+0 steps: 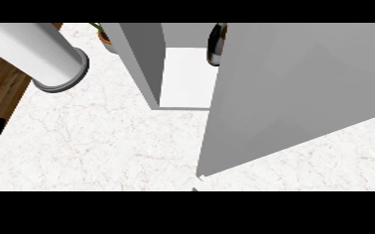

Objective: Pick up the wine, place it into the cabinet and close the cabinet

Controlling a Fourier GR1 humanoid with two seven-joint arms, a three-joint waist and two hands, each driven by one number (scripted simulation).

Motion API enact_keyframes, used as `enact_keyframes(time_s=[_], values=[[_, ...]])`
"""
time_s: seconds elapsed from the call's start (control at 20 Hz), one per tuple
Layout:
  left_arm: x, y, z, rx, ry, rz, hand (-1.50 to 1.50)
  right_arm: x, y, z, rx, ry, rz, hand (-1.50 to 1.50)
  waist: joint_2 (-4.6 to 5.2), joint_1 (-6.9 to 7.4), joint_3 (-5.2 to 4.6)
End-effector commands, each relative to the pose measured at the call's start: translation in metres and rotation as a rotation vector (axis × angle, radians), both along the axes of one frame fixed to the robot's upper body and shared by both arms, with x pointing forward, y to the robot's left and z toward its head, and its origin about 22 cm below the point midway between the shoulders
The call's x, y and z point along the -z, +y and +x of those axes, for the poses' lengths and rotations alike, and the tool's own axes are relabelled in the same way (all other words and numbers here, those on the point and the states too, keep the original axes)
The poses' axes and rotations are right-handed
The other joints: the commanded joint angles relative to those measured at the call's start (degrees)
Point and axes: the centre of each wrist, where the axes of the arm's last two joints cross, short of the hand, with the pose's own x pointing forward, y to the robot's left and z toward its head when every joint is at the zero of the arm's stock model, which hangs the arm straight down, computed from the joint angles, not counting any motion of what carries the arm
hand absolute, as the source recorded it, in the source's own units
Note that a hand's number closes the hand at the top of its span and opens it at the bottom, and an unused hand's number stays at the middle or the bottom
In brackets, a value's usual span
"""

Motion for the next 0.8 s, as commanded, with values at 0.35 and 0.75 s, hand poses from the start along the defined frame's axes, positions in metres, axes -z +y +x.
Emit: enact_keyframes(time_s=[0.35, 0.75], values=[[-0.006, -0.007, 0.013, 0.053, -0.006, -0.04, -1.5, -0.025, 0.054, 0.021, -0.105, -0.004, 0.053, 1.5, 0.57, 1.6, -0.04], [0.006, -0.017, 0.016, 0.037, 0.006, -0.047, -1.5, -0.067, 0.085, 0.08, -0.068, -0.04, 0.081, 1.5, 0.77, 2.38, 0.04]])
